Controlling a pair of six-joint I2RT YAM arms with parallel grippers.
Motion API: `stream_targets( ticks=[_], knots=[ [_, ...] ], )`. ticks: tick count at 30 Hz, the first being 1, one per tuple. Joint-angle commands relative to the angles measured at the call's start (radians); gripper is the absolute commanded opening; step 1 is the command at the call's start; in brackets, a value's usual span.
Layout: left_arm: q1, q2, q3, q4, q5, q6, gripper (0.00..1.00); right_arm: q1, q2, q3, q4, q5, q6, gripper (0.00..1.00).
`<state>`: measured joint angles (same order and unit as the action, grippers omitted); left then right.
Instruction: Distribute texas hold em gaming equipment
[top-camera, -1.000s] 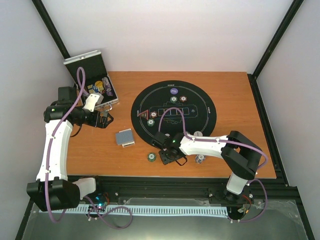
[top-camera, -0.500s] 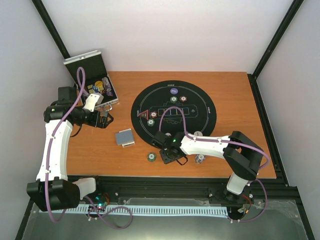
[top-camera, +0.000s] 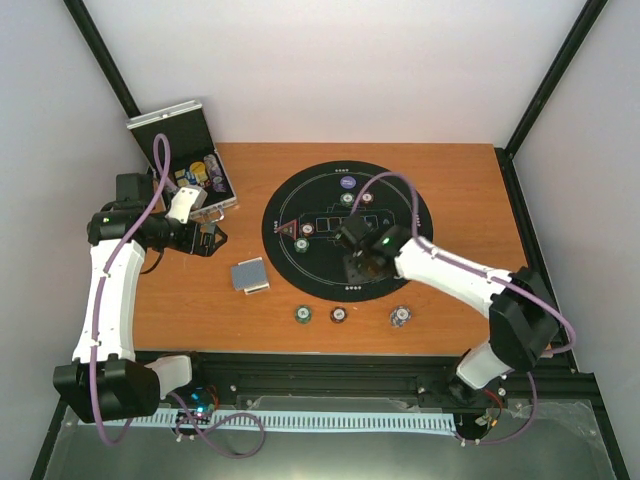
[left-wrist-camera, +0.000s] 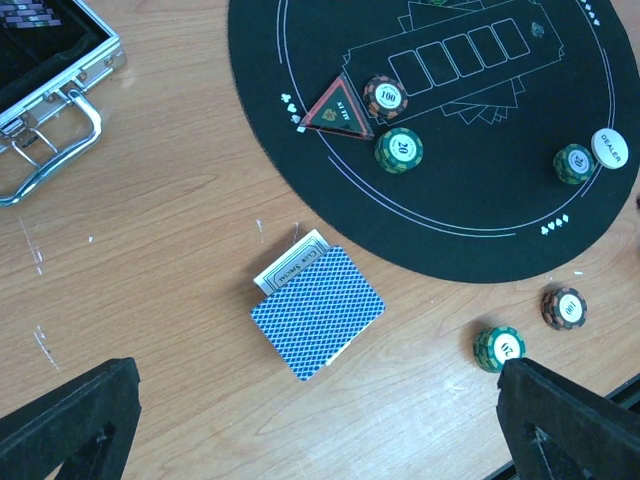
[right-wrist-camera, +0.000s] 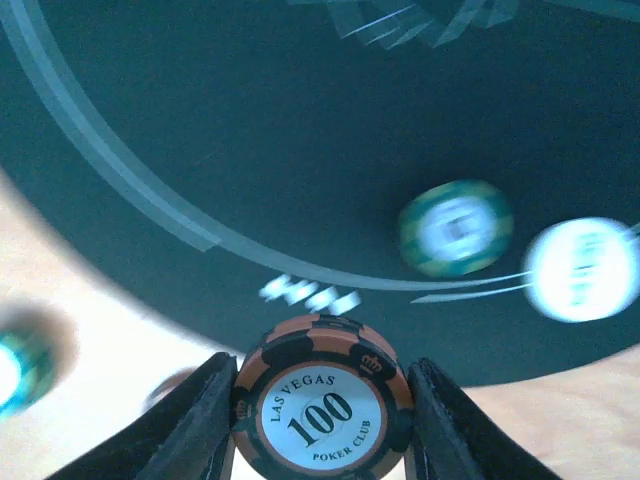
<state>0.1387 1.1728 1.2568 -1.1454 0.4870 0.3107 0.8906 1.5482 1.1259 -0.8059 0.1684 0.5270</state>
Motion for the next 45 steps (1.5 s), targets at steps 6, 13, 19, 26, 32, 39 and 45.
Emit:
stream_targets(
  ticks=[6,13,19,26,32,39,45],
  knots=[
    [0.006,-0.011,0.051,-0.019,0.021,-0.012,1.00,-0.391,0.092,0.080,0.028,-0.022,-0.186,0.23],
    [0.005,0.002,0.071,-0.022,0.014,-0.010,1.00,-0.466,0.251,0.102,0.099,-0.073,-0.211,0.22],
    [0.005,0.010,0.075,-0.019,0.014,-0.009,1.00,-0.469,0.329,0.133,0.125,-0.089,-0.214,0.21],
    [0.006,0.017,0.073,-0.016,0.008,-0.007,1.00,-0.476,0.376,0.174,0.121,-0.095,-0.226,0.21],
    [0.006,0.016,0.072,-0.016,0.003,-0.004,1.00,-0.479,0.393,0.159,0.129,-0.102,-0.225,0.20],
    [0.005,0.018,0.071,-0.014,0.010,-0.008,1.00,-0.480,0.372,0.138,0.126,-0.099,-0.225,0.20],
    [0.006,0.014,0.073,-0.017,0.010,-0.007,1.00,-0.480,0.387,0.142,0.118,-0.106,-0.225,0.27]
  ],
)
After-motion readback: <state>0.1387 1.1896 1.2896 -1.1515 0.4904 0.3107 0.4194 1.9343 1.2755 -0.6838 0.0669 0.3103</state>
